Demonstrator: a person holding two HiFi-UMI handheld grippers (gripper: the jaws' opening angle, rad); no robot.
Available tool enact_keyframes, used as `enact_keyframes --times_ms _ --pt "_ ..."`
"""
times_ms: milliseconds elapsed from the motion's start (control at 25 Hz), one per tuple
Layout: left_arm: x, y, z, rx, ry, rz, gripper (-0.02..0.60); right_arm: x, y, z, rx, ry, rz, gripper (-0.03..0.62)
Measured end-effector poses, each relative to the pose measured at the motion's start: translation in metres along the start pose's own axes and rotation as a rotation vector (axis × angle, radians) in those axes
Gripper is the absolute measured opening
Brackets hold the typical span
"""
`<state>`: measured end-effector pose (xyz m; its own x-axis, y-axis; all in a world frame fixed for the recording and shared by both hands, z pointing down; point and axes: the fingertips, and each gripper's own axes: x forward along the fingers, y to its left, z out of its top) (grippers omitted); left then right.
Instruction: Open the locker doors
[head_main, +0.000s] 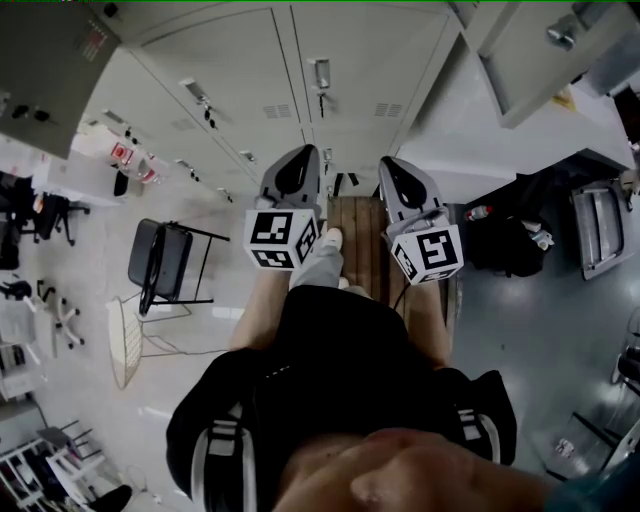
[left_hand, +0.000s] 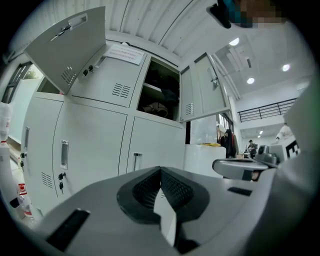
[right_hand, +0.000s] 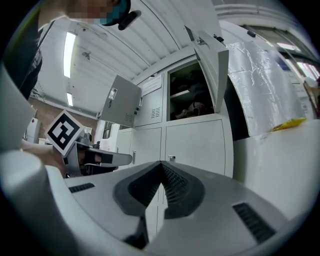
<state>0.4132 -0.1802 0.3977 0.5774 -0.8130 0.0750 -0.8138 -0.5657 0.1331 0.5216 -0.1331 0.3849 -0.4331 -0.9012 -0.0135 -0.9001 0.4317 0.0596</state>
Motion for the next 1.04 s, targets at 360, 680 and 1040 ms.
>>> enact_keyframes --times_ms 360,680,1040 --pt "-0.006 -0.003 -0.006 -0.036 -0.013 -0.023 0.011 -0.004 0.004 -0.007 0.005 0.019 -0.011 0.015" --pt "-0.017 0.007 -0.010 -0.059 -0.019 -0.001 0.011 -0.003 0.010 -0.013 0.010 0.039 -0.011 0.015" --pt "-0.016 0.017 -0.026 -0.087 0.008 0.024 0.011 -0.005 0.000 -0.023 0.022 0.070 -0.054 0.016"
